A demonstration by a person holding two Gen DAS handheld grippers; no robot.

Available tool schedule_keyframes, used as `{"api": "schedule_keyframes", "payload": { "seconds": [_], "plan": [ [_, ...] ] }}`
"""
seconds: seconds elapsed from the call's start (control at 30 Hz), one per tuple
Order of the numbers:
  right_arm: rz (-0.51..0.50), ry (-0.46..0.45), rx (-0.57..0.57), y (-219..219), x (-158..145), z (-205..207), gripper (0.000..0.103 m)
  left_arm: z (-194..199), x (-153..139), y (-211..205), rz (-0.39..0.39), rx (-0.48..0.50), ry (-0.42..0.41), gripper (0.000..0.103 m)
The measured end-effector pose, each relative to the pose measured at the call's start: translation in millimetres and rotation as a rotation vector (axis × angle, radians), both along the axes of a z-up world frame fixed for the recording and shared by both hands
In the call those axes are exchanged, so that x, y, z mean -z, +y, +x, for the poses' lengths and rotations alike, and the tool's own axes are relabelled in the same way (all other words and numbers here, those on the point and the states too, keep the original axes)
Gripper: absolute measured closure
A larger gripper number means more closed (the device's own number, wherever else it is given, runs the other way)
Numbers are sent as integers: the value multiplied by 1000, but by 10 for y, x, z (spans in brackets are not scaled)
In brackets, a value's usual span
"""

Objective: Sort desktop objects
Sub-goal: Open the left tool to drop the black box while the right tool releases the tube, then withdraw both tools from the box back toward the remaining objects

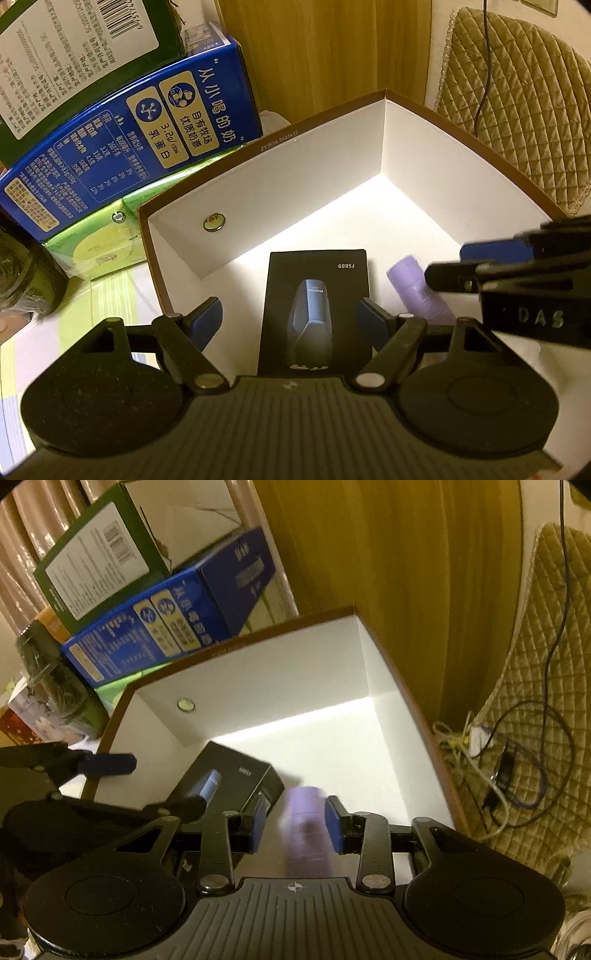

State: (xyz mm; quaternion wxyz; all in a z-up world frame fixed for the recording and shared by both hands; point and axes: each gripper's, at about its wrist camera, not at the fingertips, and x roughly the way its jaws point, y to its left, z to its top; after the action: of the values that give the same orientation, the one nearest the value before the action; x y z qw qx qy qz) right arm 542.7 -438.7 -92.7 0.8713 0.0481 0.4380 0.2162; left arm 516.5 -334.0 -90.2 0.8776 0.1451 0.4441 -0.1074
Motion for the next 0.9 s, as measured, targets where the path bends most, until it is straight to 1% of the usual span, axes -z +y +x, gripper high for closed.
{"api": "schedule_keyframes", "payload": {
  "seconds": [0.03,0.17,0.27,0.3,0.33,0.4,0.47,0.6,0.9],
  "plan": [
    [-5,-8,-2,-1,-16,-8,57,-2,-3,5,-1,0,0,26],
    [3,-26,-35,-16,-91,-88,50,-73,-58,41,-8,14,-11,26],
    [11,-38,-65,-28,-157,-167,39,-135,-114,68,-11,19,-25,25],
    [13,-44,-80,-30,-186,-202,33,-153,-127,80,-14,20,-26,25],
    [9,-54,-89,-25,-219,-240,25,-173,-143,93,-19,22,-25,25],
    [-13,-82,-97,-14,-277,-320,15,-220,-175,116,-29,28,-27,25],
    [-29,-109,-115,-13,-333,-405,9,-287,-212,126,-35,38,-34,24],
    [-43,-140,-136,-49,-415,-571,2,-444,-299,151,-60,53,-45,21],
    [-21,-155,-111,-224,-550,-911,2,-796,-477,242,-80,44,-61,18]
  ]
}}
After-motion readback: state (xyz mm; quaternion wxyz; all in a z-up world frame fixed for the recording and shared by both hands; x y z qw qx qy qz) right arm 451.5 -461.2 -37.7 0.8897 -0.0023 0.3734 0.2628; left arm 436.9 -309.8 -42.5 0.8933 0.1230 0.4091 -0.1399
